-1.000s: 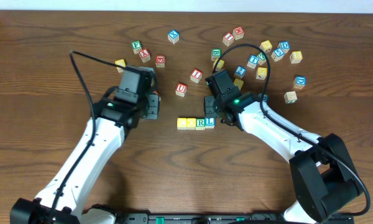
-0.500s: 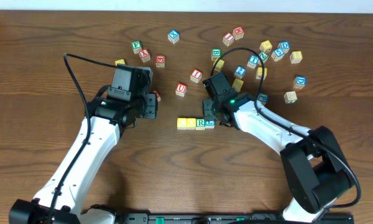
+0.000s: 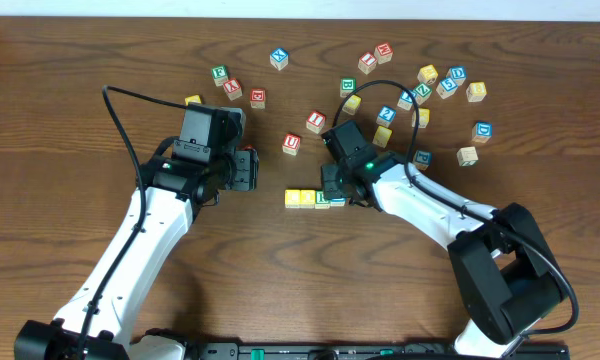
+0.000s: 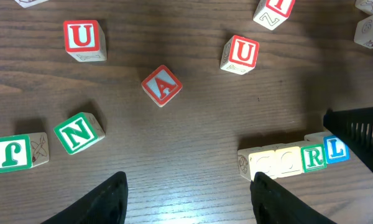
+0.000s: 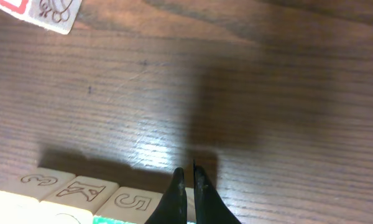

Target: Spell out CORL

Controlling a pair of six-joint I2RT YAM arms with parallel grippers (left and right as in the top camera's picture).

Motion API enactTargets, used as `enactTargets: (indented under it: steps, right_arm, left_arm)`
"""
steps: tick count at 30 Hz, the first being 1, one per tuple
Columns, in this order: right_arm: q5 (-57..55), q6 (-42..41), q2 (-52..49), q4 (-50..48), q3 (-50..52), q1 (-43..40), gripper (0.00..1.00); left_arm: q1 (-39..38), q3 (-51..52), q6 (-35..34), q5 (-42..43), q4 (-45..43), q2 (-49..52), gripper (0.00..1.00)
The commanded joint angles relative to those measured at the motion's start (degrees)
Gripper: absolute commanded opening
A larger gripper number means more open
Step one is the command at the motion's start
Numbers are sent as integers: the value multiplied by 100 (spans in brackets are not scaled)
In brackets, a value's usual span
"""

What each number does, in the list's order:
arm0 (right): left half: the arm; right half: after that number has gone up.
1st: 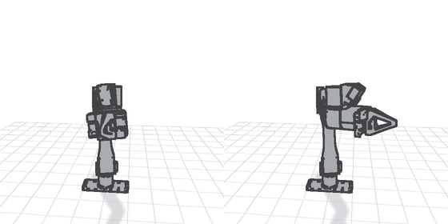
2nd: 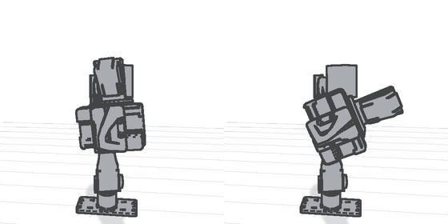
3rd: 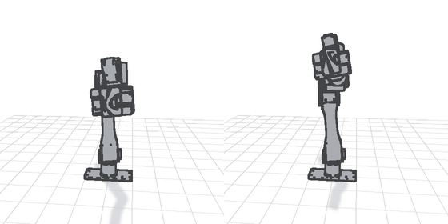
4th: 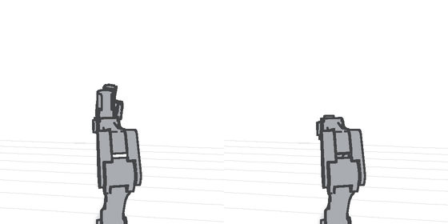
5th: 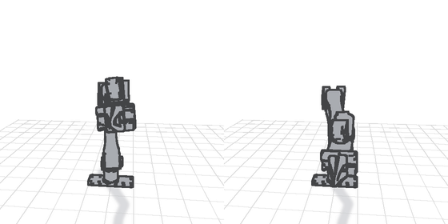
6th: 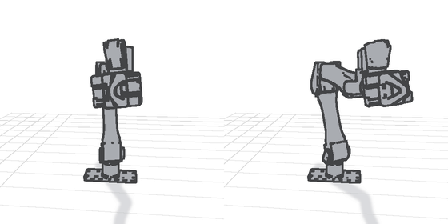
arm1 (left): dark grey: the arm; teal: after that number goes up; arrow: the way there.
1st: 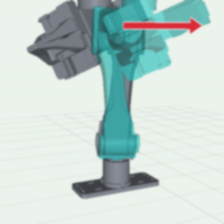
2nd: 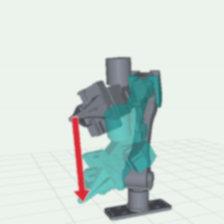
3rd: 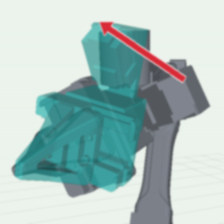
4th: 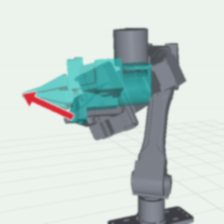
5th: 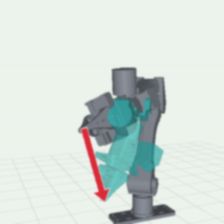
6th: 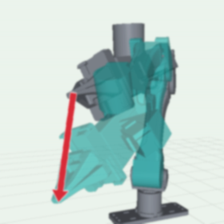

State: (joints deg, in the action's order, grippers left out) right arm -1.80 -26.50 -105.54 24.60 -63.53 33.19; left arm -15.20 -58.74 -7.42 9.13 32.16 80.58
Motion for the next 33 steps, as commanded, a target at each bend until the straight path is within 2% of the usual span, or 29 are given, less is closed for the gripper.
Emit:
enactTargets:
  steps: [1, 33]
  right_arm:
    - [-2, 44, -15, 26, 39, 136, 1]
    - [-275, 22, -17, 146, 39, 153, 1]
  left_arm:
    - [13, 2, 50, 50, 17, -63, 63]
    - [13, 2, 50, 50, 17, -63, 64]
